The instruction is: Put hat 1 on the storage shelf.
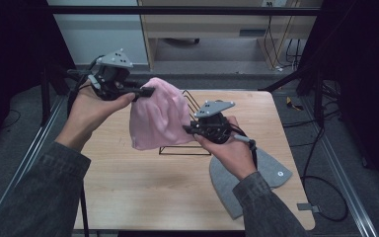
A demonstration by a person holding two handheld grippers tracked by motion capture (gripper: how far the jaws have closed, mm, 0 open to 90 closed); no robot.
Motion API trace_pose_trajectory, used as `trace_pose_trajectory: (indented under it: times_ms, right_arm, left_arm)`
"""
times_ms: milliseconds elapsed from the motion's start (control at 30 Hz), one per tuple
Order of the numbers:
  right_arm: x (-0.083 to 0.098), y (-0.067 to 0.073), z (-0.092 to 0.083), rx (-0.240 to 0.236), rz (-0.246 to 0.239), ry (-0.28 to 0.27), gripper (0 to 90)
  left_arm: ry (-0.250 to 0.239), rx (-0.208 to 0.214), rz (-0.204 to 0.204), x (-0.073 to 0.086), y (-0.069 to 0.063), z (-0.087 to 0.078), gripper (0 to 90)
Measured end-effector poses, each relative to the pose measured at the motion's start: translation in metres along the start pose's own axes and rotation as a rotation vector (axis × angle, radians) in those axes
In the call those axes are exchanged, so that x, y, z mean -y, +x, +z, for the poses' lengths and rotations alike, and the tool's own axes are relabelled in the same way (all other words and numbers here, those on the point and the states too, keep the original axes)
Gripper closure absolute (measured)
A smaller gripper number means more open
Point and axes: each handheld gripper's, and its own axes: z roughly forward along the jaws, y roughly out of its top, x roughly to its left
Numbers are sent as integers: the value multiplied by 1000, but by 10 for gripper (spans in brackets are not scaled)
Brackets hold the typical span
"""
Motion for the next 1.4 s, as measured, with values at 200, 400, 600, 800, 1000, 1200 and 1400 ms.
trace_pose_trajectory:
  times_ms: [200,400,600,800,1000,1200,1400]
  right_arm:
    - [-16,-21,-8,15,6,-33,819]
    - [-29,-37,-7,56,4,-34,818]
    - [-33,-53,-5,97,15,-35,818]
    - [-25,-66,-2,118,34,-19,818]
    - [-17,-74,5,130,38,-14,819]
    - [-11,-77,14,127,49,-1,819]
    - [-4,-76,20,119,50,12,818]
  left_arm:
    - [-18,-4,14,-20,8,2,759]
    - [-26,-13,11,-33,20,11,757]
    - [-43,-8,-2,-36,28,22,756]
    - [-22,-27,16,-36,29,36,756]
    - [-25,-29,19,-33,34,51,756]
    - [-17,-35,38,-30,32,60,755]
    - [-6,-35,35,-23,33,65,755]
